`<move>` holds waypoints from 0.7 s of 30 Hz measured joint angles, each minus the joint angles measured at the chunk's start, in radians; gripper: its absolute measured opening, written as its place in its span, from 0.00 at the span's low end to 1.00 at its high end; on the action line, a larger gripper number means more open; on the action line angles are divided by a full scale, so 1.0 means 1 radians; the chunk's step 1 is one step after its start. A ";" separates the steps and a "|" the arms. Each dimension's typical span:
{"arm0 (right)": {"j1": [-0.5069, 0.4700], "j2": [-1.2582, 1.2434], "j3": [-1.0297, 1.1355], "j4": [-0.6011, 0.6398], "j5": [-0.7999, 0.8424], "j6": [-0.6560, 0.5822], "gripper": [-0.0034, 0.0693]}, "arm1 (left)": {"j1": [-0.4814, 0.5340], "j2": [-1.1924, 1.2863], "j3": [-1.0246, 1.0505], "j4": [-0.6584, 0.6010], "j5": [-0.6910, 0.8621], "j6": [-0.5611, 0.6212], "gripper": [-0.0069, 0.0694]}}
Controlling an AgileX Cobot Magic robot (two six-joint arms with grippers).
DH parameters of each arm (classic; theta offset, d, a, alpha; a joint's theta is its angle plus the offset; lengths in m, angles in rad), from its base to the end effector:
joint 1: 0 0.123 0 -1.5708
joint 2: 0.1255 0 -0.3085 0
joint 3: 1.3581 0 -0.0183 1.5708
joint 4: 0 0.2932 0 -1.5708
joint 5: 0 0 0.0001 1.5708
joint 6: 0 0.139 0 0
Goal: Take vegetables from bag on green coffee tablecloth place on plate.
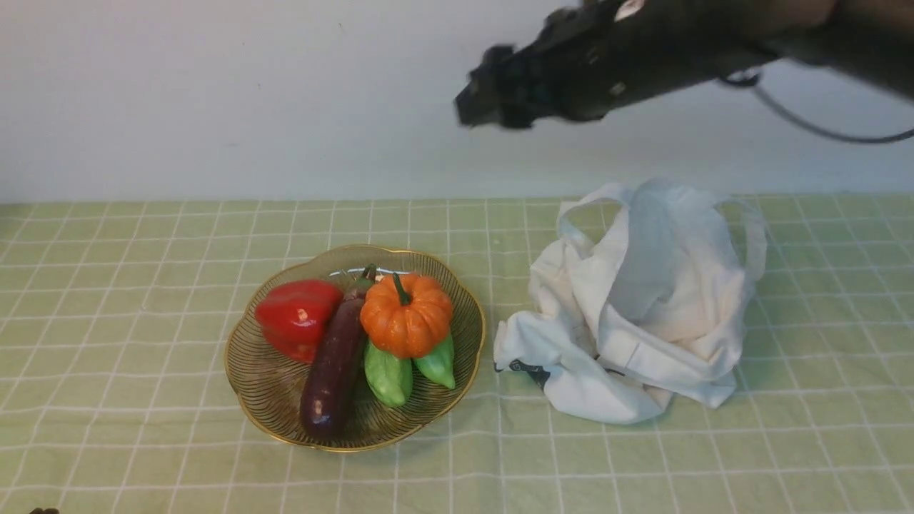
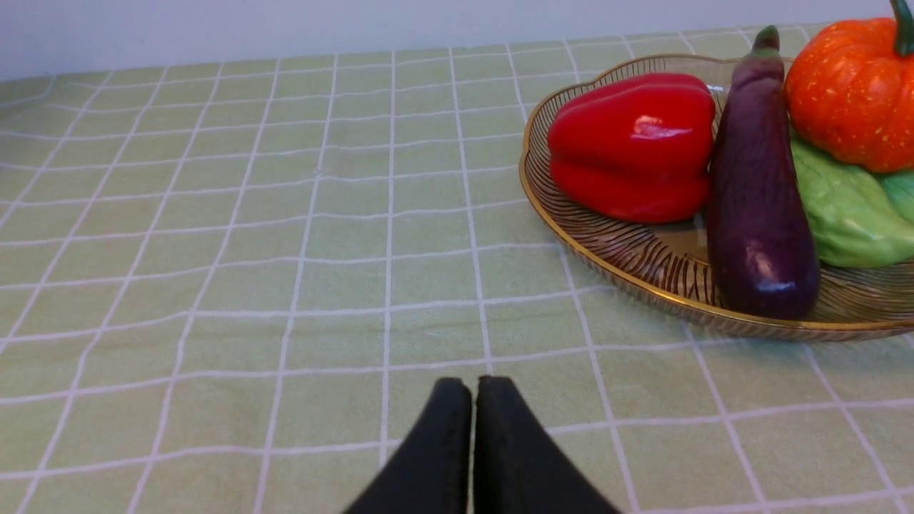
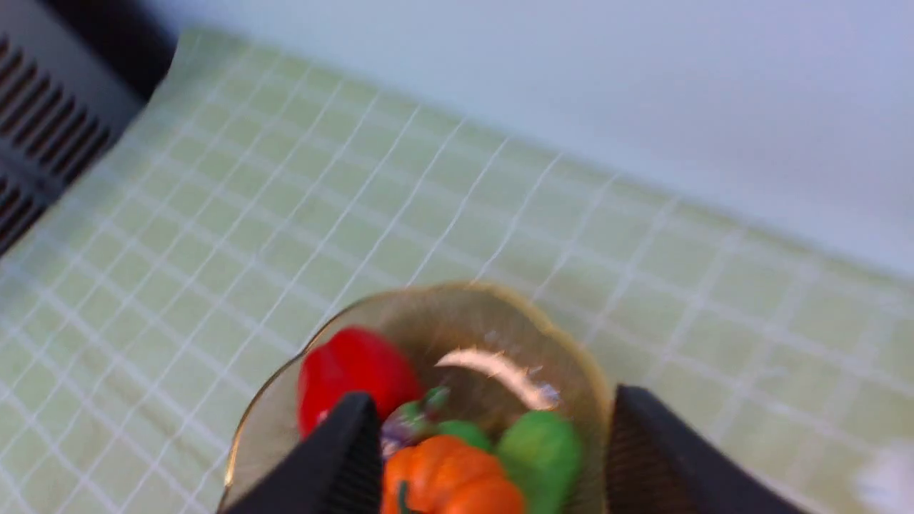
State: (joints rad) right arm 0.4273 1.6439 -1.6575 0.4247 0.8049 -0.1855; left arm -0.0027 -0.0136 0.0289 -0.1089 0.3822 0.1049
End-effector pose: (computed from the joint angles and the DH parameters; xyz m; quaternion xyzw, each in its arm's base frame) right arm 0.3976 0.2265 0.3919 -0.2020 0.8666 0.2473 0.3835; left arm 0.1169 -0.0060 0.1545 0.0146 0.8071 -0.0160 0.5901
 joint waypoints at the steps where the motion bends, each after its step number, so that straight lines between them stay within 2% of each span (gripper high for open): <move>1: -0.017 -0.061 0.000 -0.057 0.025 0.033 0.39 | 0.000 0.000 0.000 0.000 0.000 0.000 0.08; 5: -0.039 -0.313 0.001 -0.291 0.087 0.159 0.10 | 0.000 0.000 0.000 0.000 0.000 0.000 0.08; 6: -0.039 -0.357 0.008 -0.339 0.088 0.186 0.08 | 0.000 0.000 0.000 0.000 0.000 0.000 0.08; 9: -0.040 -0.640 0.083 -0.489 0.058 0.309 0.03 | 0.000 0.000 0.000 0.000 0.000 0.000 0.08; 11: -0.041 -0.752 0.127 -0.530 0.030 0.342 0.03 | 0.000 0.000 0.000 0.000 0.000 0.000 0.08; 15: -0.042 -1.178 0.432 -0.639 -0.196 0.435 0.03 | 0.000 0.000 0.000 0.000 0.000 0.000 0.08; 17: -0.042 -1.325 0.558 -0.662 -0.258 0.463 0.03 | 0.000 0.000 0.000 0.000 0.000 0.000 0.08; 21: -0.042 -1.436 0.716 -0.660 -0.243 0.490 0.03 | 0.000 0.000 0.000 0.000 0.000 0.000 0.08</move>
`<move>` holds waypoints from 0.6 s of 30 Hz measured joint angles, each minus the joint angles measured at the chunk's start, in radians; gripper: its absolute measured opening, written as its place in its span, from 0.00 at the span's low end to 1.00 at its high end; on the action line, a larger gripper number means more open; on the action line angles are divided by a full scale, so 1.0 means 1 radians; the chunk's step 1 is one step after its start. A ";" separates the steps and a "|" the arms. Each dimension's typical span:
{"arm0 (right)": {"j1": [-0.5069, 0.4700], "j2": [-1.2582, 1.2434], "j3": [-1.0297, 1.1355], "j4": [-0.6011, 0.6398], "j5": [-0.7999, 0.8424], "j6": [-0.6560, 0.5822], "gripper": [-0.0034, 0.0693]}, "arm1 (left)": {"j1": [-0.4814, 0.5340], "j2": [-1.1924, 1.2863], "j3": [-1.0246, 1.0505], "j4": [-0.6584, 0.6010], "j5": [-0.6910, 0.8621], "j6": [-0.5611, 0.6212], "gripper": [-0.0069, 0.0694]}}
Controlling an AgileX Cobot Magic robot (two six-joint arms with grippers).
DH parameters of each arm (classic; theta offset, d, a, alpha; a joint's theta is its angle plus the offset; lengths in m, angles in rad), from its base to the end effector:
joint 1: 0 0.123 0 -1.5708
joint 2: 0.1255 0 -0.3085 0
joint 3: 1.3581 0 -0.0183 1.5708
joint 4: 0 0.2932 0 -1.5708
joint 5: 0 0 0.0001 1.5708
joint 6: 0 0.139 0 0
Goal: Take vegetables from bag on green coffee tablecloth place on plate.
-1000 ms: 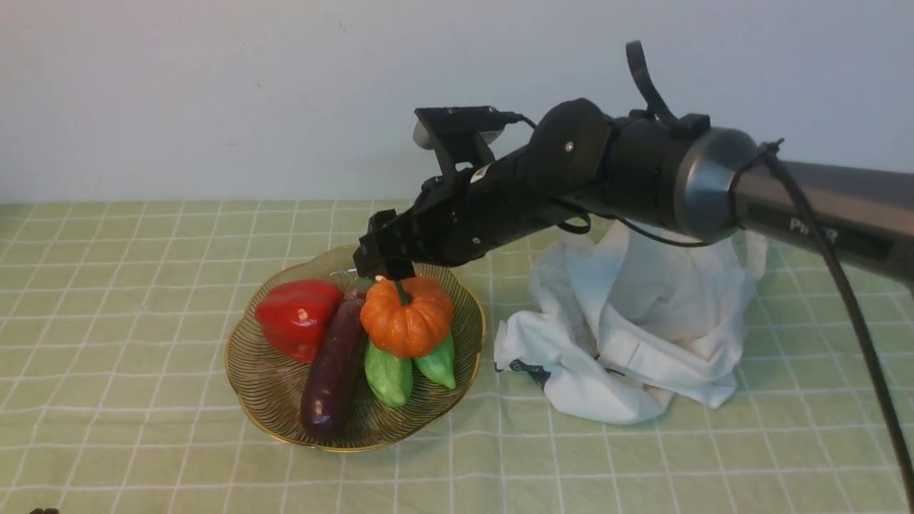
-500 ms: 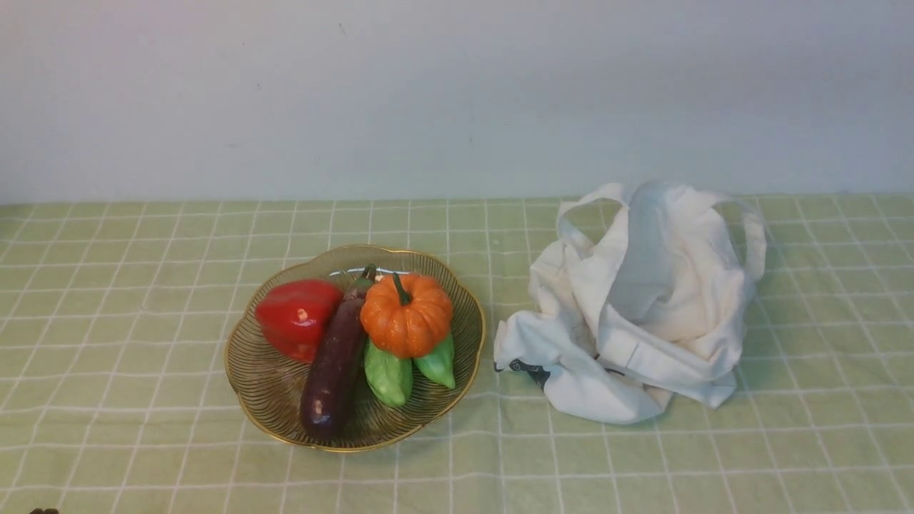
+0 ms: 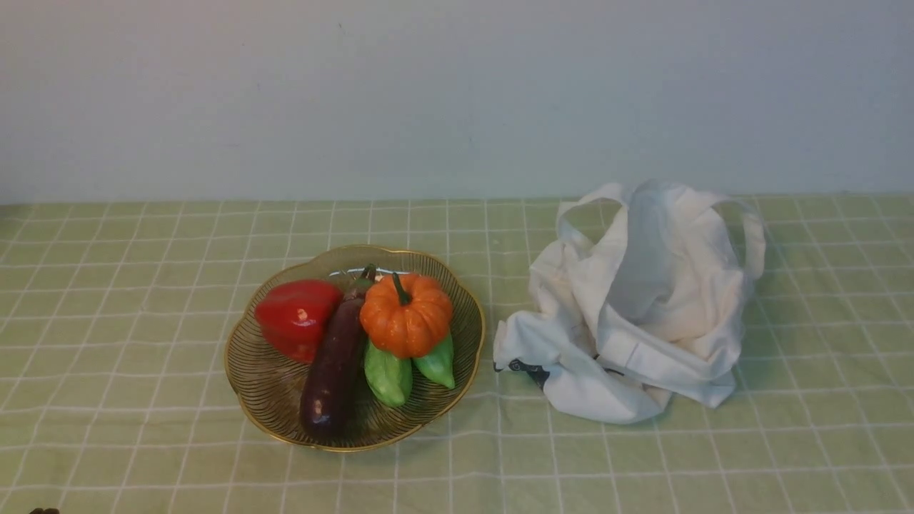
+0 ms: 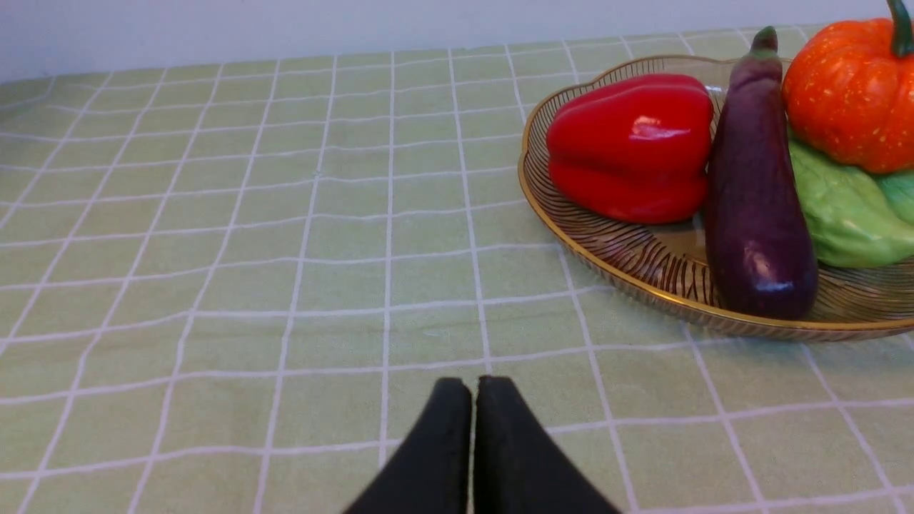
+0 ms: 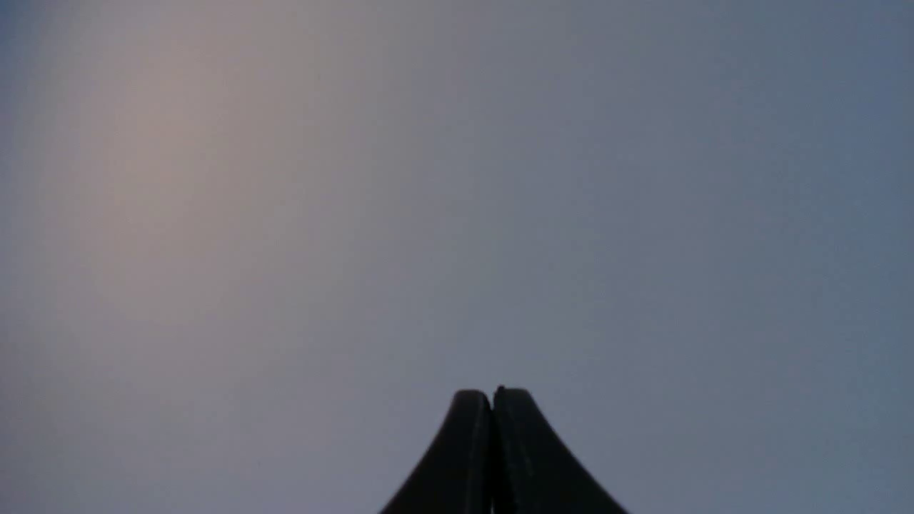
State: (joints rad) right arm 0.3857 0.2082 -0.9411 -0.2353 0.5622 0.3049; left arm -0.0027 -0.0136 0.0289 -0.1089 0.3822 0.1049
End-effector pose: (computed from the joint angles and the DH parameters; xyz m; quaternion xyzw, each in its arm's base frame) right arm 0.0325 -0.0055 0.4877 -0.0355 0.6051 0.1563 0.7798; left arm 0.1169 -0.0060 0.1545 0.0146 0.8071 -0.0160 0.5901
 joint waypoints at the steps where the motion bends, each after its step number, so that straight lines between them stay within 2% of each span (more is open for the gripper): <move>1: 0.000 -0.001 0.000 0.000 0.000 0.000 0.03 | 0.000 0.000 0.000 0.000 0.000 0.000 0.08; 8: 0.000 -0.085 0.152 0.074 -0.004 0.008 0.03 | 0.000 0.000 0.000 0.000 0.000 0.000 0.08; 18: 0.000 -0.144 0.248 0.075 0.015 0.008 0.03 | 0.000 0.000 0.000 0.000 0.000 0.000 0.08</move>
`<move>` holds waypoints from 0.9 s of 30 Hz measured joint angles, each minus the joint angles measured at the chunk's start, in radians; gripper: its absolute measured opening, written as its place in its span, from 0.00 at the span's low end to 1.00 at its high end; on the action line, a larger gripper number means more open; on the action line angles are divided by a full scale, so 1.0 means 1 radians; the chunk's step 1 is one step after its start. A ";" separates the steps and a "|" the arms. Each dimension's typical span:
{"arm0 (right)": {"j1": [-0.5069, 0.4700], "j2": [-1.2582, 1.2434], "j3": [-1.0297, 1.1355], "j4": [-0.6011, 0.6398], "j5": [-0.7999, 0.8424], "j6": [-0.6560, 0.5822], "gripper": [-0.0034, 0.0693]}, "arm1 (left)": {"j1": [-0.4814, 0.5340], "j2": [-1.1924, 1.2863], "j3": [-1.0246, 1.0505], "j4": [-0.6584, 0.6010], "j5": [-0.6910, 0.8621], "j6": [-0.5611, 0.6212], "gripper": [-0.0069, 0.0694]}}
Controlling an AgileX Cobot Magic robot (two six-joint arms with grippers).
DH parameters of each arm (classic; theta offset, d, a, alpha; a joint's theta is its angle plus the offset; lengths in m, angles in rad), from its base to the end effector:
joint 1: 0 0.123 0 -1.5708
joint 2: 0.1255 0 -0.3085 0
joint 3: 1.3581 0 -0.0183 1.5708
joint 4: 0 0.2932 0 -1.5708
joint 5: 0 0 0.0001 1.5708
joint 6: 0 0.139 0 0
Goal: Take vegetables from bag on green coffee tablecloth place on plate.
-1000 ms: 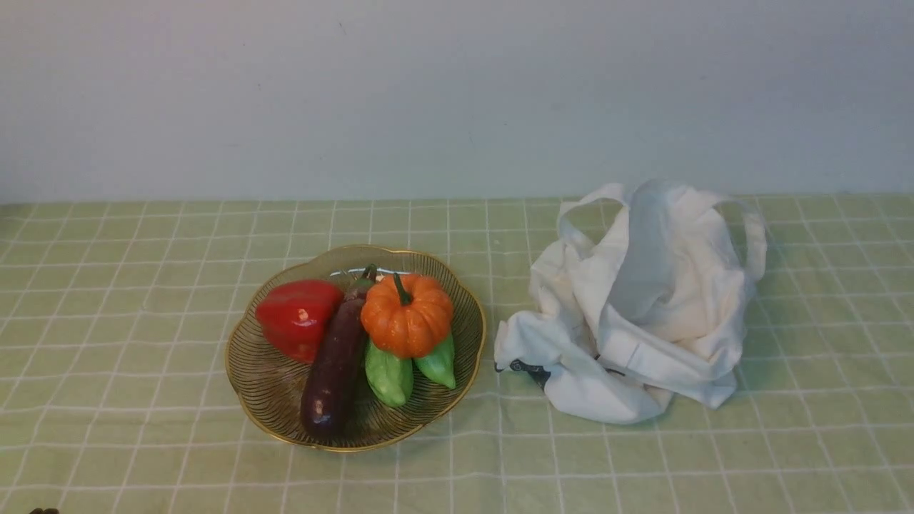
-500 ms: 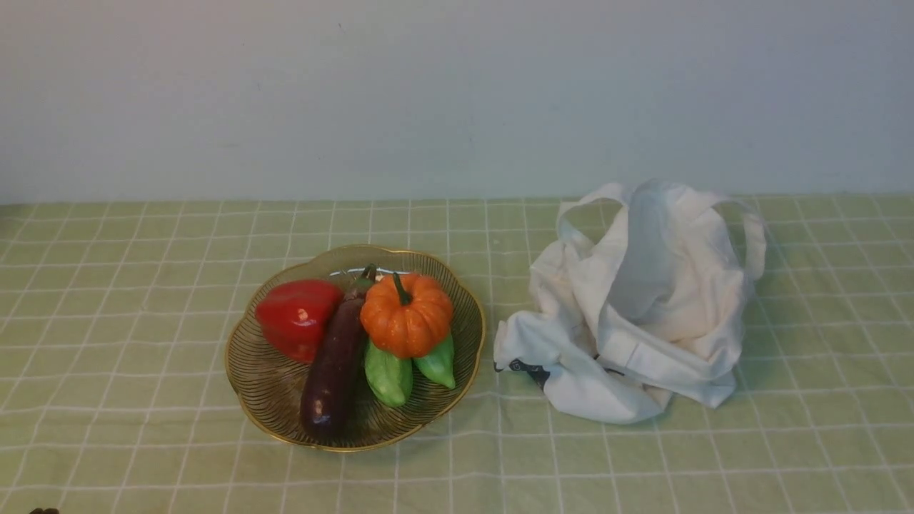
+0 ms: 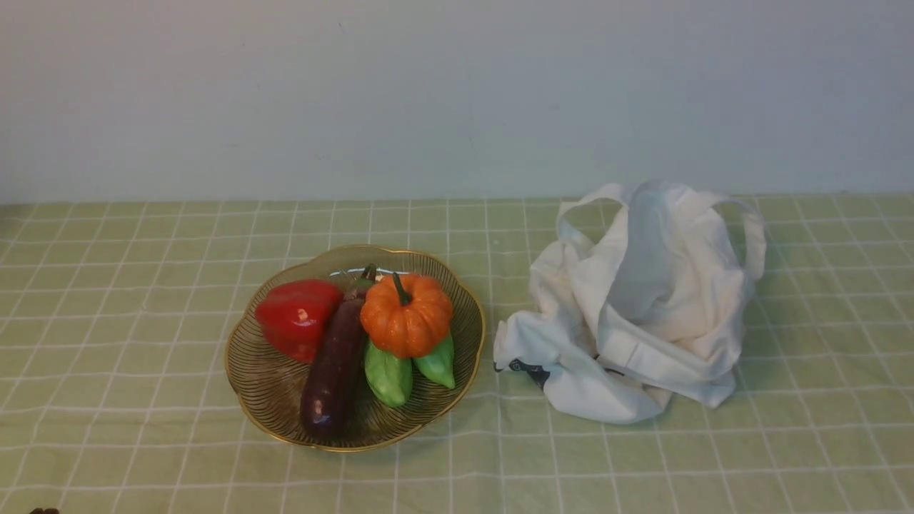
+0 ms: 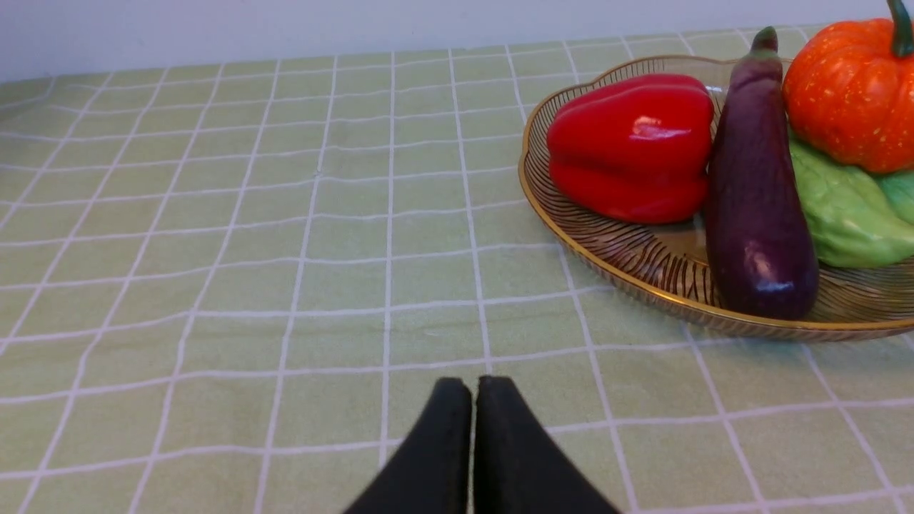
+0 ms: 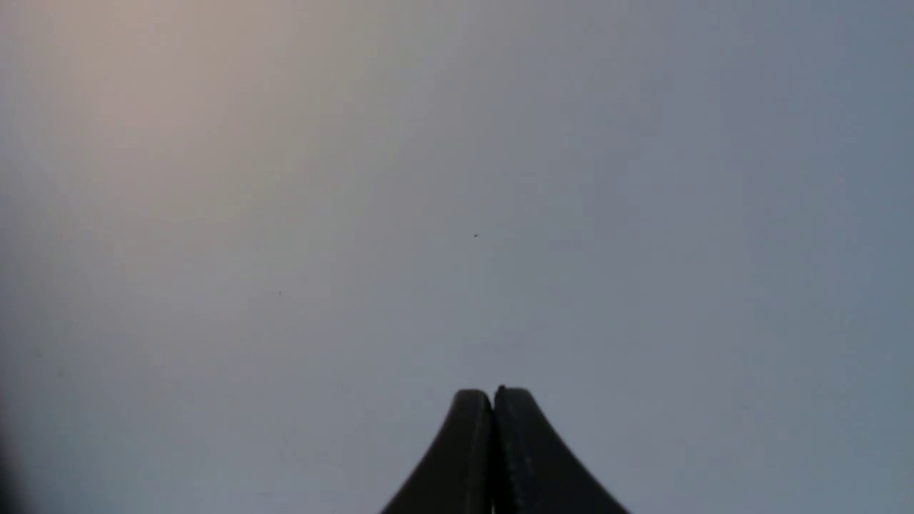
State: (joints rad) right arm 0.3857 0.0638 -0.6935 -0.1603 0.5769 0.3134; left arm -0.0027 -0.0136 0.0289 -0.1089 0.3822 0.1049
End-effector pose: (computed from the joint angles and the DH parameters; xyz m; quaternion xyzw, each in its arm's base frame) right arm 0.0444 0.0050 0.4075 -0.0347 0.6530 0.1832 0.7341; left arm 0.1169 -0.0060 0.1545 0.0146 0.8071 -0.0160 0.5901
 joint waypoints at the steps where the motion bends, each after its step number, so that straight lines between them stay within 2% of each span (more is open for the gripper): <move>1: 0.000 0.000 0.002 0.001 0.000 0.000 0.03 | 0.000 0.000 0.000 0.000 0.000 0.000 0.08; 9: 0.000 -0.001 0.060 0.049 -0.045 -0.050 0.03 | 0.000 0.000 0.000 0.000 0.000 0.000 0.08; 11: 0.000 -0.001 0.104 0.122 -0.099 -0.118 0.03 | 0.000 0.000 0.000 0.000 0.000 0.000 0.08; 15: 0.000 -0.001 0.228 0.342 -0.229 -0.356 0.03 | 0.000 0.000 0.000 0.000 0.000 0.000 0.08; 18: 0.000 -0.001 0.280 0.407 -0.250 -0.429 0.03 | 0.000 0.000 0.000 0.000 0.000 0.000 0.08; 24: -0.009 -0.006 0.419 0.417 -0.254 -0.478 0.03 | 0.000 0.000 0.000 0.000 0.000 0.000 0.08; 27: -0.072 -0.027 0.507 0.364 -0.246 -0.481 0.03 | 0.000 0.000 0.000 0.000 0.000 0.000 0.08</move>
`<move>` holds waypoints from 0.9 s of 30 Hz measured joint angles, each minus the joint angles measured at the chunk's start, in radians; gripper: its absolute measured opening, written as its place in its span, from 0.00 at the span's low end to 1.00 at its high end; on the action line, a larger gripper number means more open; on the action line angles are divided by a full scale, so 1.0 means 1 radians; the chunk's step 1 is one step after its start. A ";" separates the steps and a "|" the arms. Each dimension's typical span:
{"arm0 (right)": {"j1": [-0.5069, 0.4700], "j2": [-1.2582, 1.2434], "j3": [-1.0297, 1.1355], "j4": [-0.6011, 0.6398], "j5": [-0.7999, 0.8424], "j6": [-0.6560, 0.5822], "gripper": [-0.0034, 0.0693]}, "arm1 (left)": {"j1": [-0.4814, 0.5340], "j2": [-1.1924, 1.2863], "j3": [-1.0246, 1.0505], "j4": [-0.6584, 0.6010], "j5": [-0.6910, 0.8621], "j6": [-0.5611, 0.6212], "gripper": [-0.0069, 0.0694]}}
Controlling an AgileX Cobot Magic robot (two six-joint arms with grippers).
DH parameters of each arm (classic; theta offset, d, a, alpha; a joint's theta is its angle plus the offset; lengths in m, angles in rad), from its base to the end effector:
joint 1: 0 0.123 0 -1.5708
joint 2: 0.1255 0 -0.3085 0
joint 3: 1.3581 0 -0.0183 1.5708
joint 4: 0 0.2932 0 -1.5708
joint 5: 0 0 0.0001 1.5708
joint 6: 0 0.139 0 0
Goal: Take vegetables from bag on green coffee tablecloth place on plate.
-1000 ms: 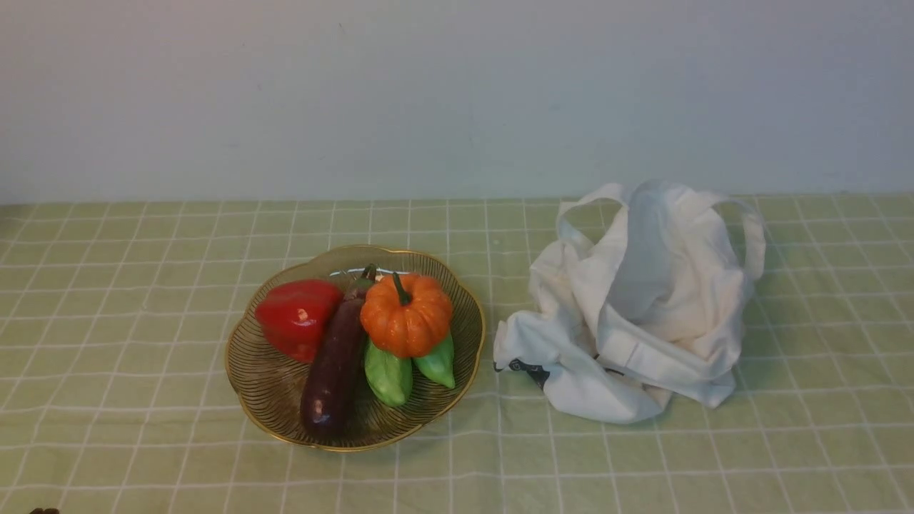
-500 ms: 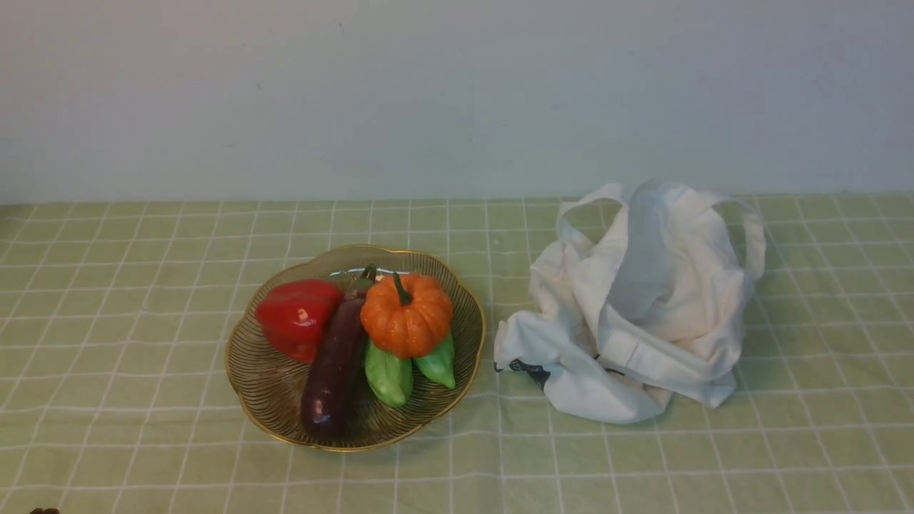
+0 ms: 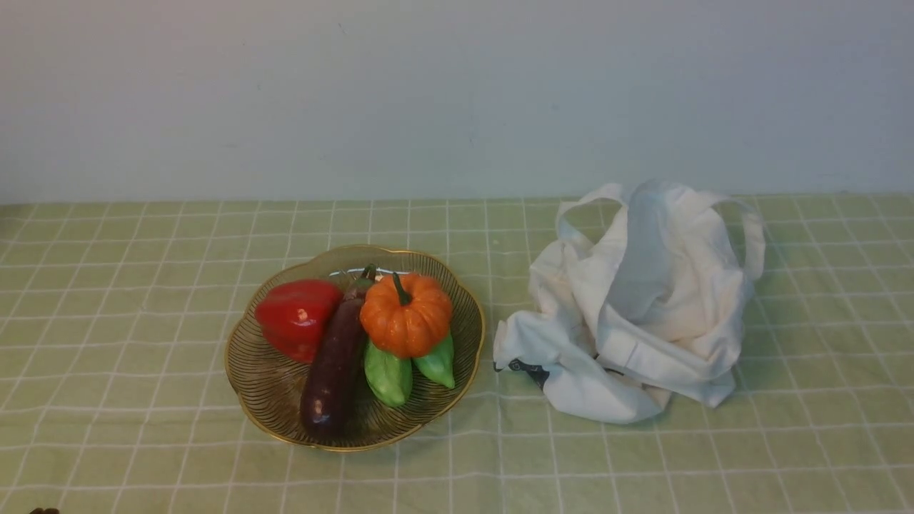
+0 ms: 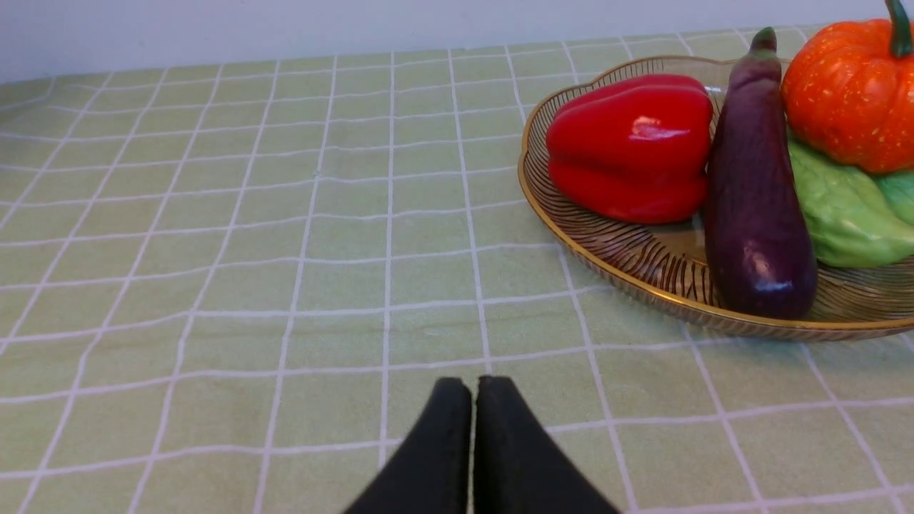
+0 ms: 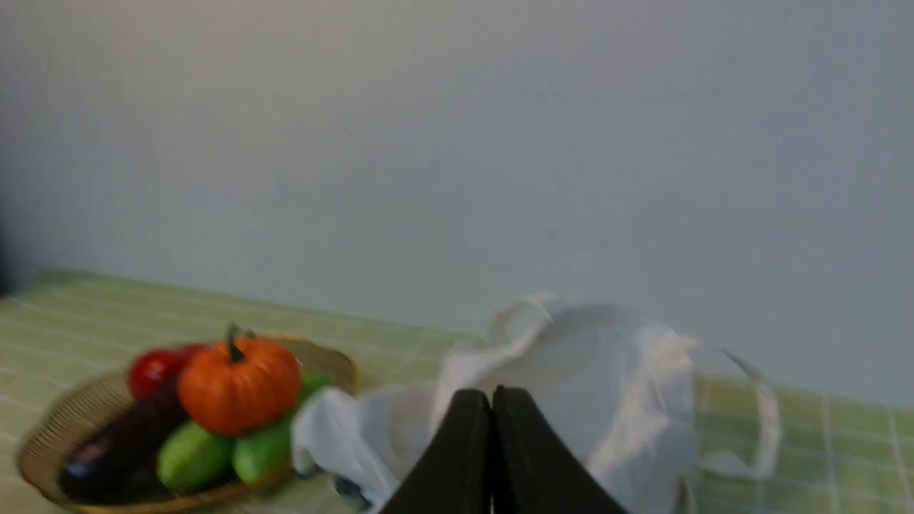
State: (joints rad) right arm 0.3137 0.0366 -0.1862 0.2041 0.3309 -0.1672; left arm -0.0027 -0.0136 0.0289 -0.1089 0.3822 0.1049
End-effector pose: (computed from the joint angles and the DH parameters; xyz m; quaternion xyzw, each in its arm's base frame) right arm 0.1060 0.0440 0.2471 -0.1276 0.7262 0.1381 0.6612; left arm 0.1169 -0.0060 0.1545 0.0146 0.8071 -0.0160 0.5901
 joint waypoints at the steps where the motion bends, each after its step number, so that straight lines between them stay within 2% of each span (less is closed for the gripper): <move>1: -0.006 -0.002 0.014 -0.004 0.000 0.000 0.03 | 0.000 0.000 0.000 0.000 0.000 0.000 0.08; 6: -0.150 -0.046 0.191 -0.085 0.015 -0.003 0.03 | 0.000 0.000 0.000 0.000 0.000 0.000 0.08; 10: -0.231 -0.048 0.209 -0.089 0.051 -0.004 0.03 | 0.000 0.000 0.000 0.000 0.000 0.000 0.08; 15: -0.268 -0.048 0.208 -0.092 0.052 -0.008 0.03 | 0.000 0.000 0.000 0.000 0.000 0.000 0.08; 20: -0.334 -0.048 0.208 -0.093 0.053 0.045 0.03 | 0.000 0.000 0.000 0.000 0.000 0.000 0.08; 27: -0.347 -0.048 0.208 -0.094 0.053 0.065 0.03 | 0.000 0.000 0.000 0.000 0.000 0.000 0.08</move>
State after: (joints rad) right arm -0.0328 -0.0115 0.0222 0.1105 0.3834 -0.1017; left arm -0.0027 -0.0136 0.0289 -0.1085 0.3822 0.1049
